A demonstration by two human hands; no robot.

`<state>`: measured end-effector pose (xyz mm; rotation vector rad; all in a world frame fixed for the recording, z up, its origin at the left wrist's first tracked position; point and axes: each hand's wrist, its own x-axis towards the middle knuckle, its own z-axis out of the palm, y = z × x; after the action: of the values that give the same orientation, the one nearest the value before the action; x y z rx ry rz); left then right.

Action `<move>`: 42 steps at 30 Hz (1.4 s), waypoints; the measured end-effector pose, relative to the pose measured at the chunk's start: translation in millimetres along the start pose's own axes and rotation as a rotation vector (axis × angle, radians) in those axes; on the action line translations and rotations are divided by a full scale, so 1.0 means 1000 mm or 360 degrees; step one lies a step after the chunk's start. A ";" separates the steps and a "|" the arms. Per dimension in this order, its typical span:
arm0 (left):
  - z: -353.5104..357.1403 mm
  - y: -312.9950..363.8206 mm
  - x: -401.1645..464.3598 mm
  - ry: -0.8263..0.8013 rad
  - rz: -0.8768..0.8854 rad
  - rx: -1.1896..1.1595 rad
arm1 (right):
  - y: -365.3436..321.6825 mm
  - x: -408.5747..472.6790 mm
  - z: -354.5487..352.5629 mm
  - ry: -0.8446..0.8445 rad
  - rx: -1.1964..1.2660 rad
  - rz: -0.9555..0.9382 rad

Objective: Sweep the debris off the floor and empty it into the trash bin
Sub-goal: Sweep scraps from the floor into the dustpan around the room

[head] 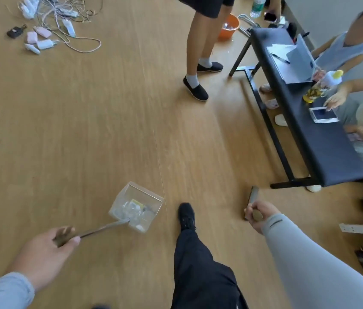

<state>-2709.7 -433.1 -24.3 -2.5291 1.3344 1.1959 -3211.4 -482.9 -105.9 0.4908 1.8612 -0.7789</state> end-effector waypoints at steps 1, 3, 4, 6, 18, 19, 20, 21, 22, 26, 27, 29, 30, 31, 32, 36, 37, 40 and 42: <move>0.008 0.016 0.013 0.0027 -0.0052 -0.0030 | -0.025 0.022 0.016 0.0021 -0.0006 -0.0018; 0.020 0.049 0.042 0.0059 -0.0157 -0.0099 | -0.070 0.059 0.056 0.0006 0.0034 -0.0060; 0.024 0.068 0.054 0.0056 -0.0192 -0.0110 | -0.089 0.068 0.079 -0.0020 0.0035 -0.0060; 0.029 0.104 0.071 0.0045 -0.0229 -0.0117 | -0.116 0.072 0.124 -0.0083 -0.0164 -0.0060; 0.010 0.182 0.103 0.0090 -0.0030 -0.0152 | -0.123 0.046 0.165 -0.0310 -0.1386 -0.0205; 0.007 0.184 0.104 0.0073 -0.0008 -0.0163 | -0.126 0.043 0.148 -0.0307 -0.1305 -0.0207; 0.005 0.184 0.105 0.0062 0.0014 -0.0173 | -0.129 0.040 0.130 -0.0291 -0.1189 -0.0210; 0.003 0.184 0.108 0.0043 0.0036 -0.0170 | -0.130 0.035 0.112 -0.0264 -0.1091 -0.0202; 0.001 0.185 0.109 0.0028 0.0046 -0.0166 | -0.132 0.033 0.095 -0.0231 -0.1027 -0.0193; -0.006 0.190 0.117 0.0007 0.0119 -0.0118 | -0.162 0.037 0.059 -0.0057 -0.0888 -0.0127; -0.006 0.192 0.121 -0.0007 0.0126 -0.0124 | -0.176 0.042 0.060 -0.0006 -0.0858 -0.0116; -0.006 0.195 0.131 -0.0002 0.0096 -0.0155 | -0.202 0.052 0.072 0.0062 -0.0832 -0.0131; -0.005 0.198 0.136 0.0007 0.0071 -0.0170 | -0.216 0.059 0.084 0.0066 -0.0814 -0.0141; -0.004 0.200 0.142 0.0016 0.0036 -0.0186 | -0.232 0.067 0.099 0.0089 -0.0820 -0.0157; -0.003 0.203 0.149 0.0031 -0.0003 -0.0200 | -0.248 0.081 0.118 0.0098 -0.0815 -0.0153; 0.007 0.217 0.179 0.0123 -0.0138 -0.0299 | -0.287 0.125 0.224 0.0046 -0.1173 -0.0271; 0.008 0.220 0.186 0.0146 -0.0169 -0.0321 | -0.285 0.128 0.249 0.0007 -0.1308 -0.0303; 0.009 0.227 0.201 0.0155 -0.0251 -0.0328 | -0.269 0.127 0.310 -0.0065 -0.1385 -0.0395; 0.006 0.228 0.210 0.0185 -0.0284 -0.0339 | -0.253 0.117 0.337 -0.0051 -0.1474 -0.0392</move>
<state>-2807.2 -718.8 -96.6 -2.8336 1.0216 1.2319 -3201.6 -901.5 -231.9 -0.3410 2.0315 -0.0146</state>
